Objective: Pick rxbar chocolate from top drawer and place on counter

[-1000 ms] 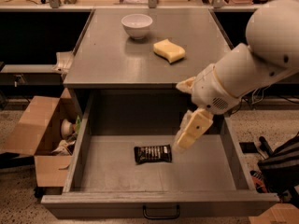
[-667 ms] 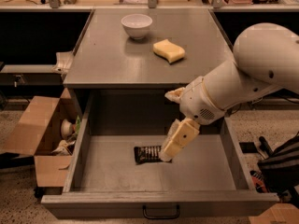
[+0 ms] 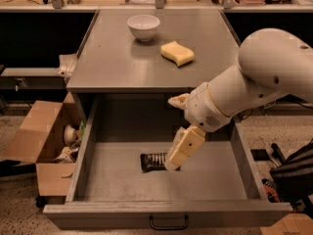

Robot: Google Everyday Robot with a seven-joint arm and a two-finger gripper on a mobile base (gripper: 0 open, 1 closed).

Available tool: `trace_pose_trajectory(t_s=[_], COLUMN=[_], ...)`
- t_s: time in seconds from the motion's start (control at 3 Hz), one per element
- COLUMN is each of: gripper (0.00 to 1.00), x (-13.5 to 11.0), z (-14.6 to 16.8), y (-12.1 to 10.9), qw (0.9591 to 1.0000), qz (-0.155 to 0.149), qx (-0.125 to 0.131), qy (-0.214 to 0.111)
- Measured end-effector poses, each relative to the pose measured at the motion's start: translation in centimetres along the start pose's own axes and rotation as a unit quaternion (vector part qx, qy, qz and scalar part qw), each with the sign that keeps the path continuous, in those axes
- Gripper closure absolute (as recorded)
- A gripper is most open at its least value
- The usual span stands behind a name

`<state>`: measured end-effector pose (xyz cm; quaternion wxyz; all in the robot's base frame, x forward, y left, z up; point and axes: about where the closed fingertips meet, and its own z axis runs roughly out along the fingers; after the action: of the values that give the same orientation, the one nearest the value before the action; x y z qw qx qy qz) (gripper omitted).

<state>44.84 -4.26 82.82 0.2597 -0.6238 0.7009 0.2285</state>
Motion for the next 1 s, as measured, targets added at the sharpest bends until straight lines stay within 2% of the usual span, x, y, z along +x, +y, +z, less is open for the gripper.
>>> trace_pose_trajectory(t_s=[0.33, 0.67, 1.0], gripper=[0.0, 0.0, 0.0], x=[1.1, 3.8, 6.4], z=[3.1, 6.7, 9.4], y=[-0.8, -2.2, -3.9], qw=[0.9995, 0.9989, 0.9983], qz=[-0.014, -0.008, 0.008], qx=[-0.024, -0.037, -0.033], qy=[-0.015, -0.029, -0.049])
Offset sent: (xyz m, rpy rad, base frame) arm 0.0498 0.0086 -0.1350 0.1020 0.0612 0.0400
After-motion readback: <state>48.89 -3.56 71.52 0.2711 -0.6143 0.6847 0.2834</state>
